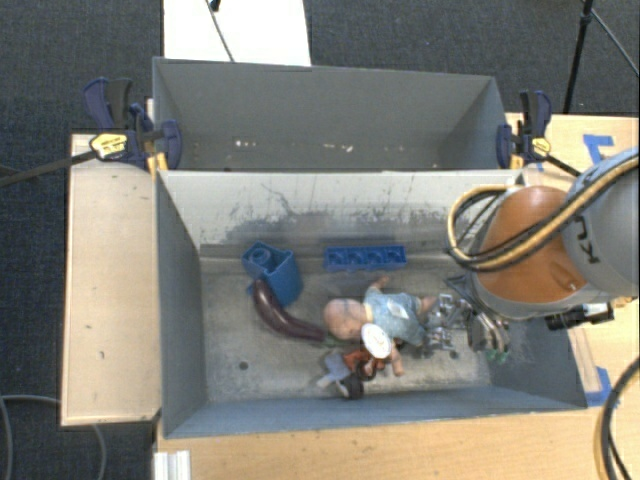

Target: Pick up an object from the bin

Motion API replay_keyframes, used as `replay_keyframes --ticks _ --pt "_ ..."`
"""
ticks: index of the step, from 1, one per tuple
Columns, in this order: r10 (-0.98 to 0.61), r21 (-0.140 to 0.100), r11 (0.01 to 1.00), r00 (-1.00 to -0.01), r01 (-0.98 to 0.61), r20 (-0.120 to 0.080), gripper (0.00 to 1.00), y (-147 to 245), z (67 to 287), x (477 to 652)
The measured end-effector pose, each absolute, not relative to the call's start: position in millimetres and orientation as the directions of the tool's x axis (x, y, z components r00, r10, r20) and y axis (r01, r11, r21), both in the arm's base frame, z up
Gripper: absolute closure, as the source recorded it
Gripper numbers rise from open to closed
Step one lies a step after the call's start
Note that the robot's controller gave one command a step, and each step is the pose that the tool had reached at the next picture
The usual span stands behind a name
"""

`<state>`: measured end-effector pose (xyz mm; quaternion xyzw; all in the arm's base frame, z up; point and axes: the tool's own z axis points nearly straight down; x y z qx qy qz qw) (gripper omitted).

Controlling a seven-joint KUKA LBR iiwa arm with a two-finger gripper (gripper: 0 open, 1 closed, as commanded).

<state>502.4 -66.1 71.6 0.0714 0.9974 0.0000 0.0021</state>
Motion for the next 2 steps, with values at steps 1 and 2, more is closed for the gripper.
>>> replay_keyframes --ticks 1,2 --pt "0.140 0.000 0.990 -0.990 0.140 -0.002 0.00 -65.9 70.9 501.4" --pt "0.137 0.000 0.991 -0.991 0.137 -0.005 1.00 -66.1 71.8 502.7"
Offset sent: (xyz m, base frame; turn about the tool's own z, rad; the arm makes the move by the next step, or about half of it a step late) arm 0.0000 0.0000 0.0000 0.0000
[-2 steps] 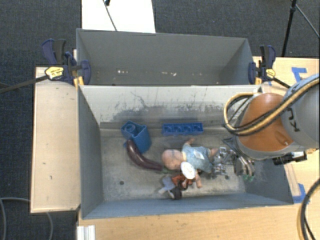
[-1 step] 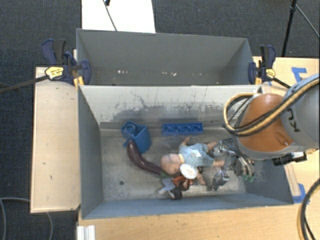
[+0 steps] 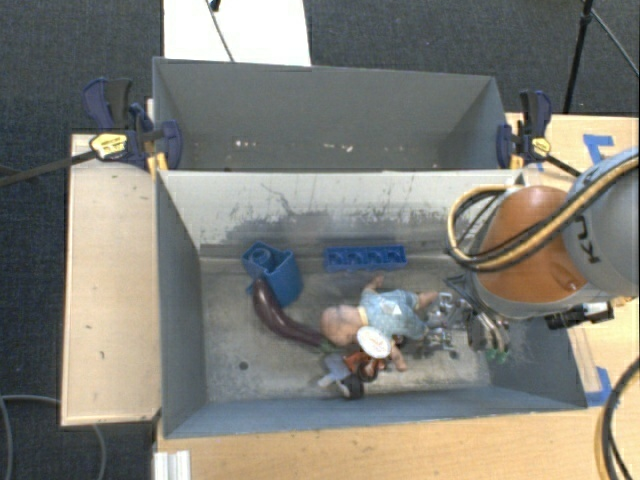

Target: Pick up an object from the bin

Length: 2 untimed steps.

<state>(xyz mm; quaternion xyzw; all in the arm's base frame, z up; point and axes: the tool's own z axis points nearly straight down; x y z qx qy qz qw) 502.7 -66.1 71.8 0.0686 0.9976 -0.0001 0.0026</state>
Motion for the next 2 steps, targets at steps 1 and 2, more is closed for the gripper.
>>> replay_keyframes --ticks 1,2 --pt "0.136 0.000 0.991 -0.991 0.136 -0.005 1.00 -66.1 71.8 502.7" --pt "0.081 0.000 0.997 -0.997 0.081 -0.002 1.00 -52.9 214.2 500.3"
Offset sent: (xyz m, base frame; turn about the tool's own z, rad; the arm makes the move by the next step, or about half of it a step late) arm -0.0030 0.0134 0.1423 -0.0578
